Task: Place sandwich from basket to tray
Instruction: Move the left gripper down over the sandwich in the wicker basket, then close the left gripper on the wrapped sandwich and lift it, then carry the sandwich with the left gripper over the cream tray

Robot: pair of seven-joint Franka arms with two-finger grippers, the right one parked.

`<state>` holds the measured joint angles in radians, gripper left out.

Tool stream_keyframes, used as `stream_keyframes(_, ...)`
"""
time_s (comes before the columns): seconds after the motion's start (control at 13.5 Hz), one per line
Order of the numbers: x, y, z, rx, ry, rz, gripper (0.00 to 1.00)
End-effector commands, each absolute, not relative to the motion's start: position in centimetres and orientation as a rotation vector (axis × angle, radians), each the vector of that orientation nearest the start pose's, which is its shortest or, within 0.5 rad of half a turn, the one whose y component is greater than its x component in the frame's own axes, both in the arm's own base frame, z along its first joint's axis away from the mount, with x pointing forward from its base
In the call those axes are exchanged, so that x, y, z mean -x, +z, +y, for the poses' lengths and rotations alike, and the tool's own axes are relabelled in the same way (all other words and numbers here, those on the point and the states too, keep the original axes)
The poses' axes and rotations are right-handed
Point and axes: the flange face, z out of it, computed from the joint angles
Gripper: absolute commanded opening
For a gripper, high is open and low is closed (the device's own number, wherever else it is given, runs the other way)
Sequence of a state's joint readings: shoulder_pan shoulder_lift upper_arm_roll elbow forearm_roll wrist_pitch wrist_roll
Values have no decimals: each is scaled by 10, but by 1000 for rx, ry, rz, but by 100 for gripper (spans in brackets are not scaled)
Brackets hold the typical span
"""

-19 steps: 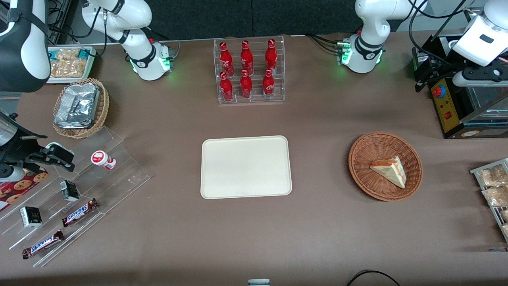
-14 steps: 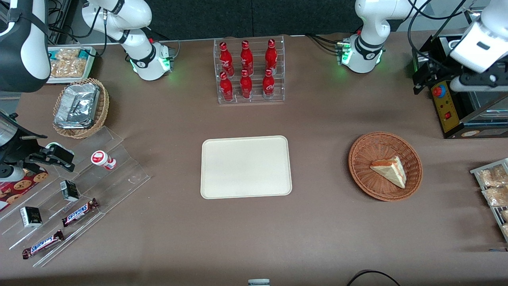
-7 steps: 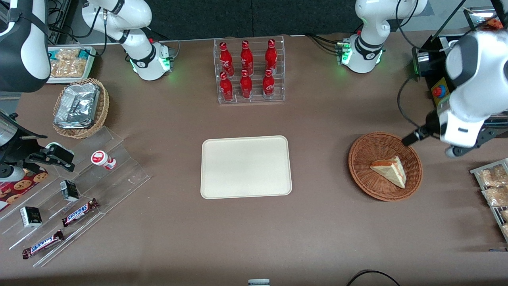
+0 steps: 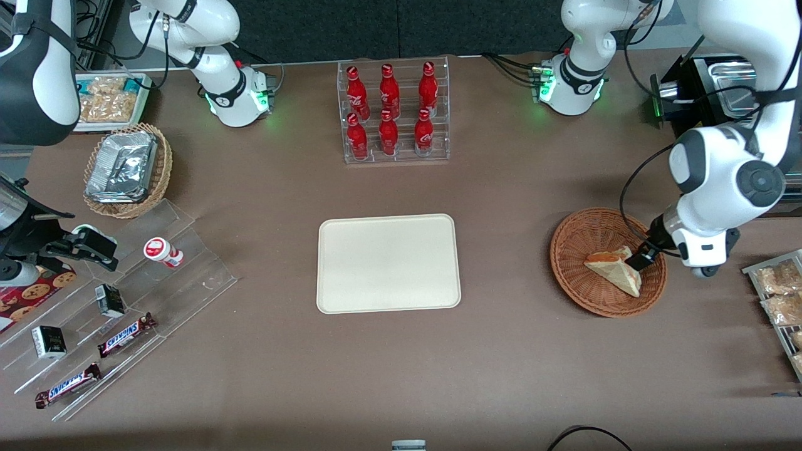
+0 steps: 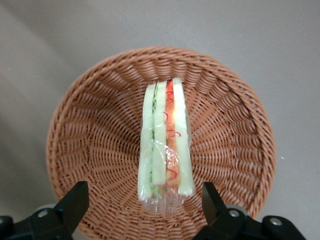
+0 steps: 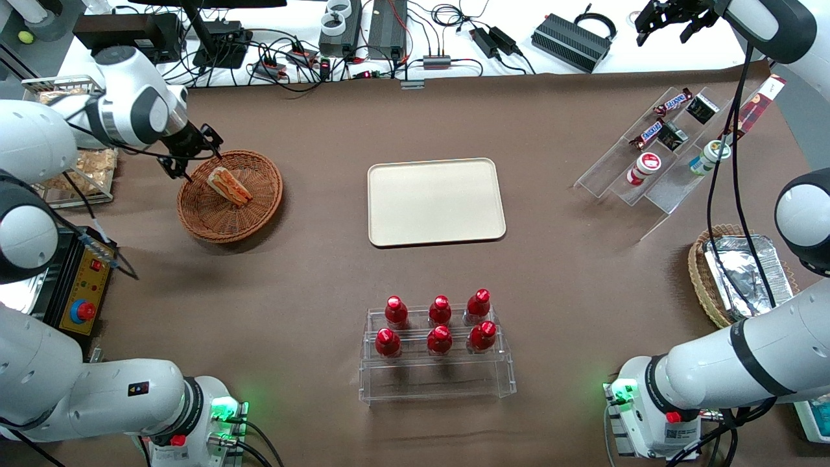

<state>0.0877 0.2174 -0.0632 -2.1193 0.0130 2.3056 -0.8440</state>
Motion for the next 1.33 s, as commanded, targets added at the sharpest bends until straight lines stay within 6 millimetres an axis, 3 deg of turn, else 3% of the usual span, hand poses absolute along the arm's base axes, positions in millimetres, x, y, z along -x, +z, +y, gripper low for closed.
stream_keyframes(0.0, -572, 284, 11, 2831, 31, -1355, 100)
stream_keyframes(0.37, -575, 238, 9, 2836, 46, -1349, 99)
stream_keyframes(0.44, -574, 231, 8, 2835, 57, -1346, 72)
stream_keyframes(0.52, -574, 228, 8, 2834, 61, -1345, 31)
stream_keyframes(0.59, -574, 229, 7, 2835, 62, -1344, 10)
stream_keyframes(0.67, -575, 232, 5, 2842, 53, -1336, 0)
stream_keyframes(0.81, -583, 249, -10, 2871, 17, -1301, 0)
stream_keyframes(1.04, -607, 324, -59, 2908, 54, -1160, 0)
stream_keyframes(1.26, -623, 387, -154, 2977, 65, -976, 0)
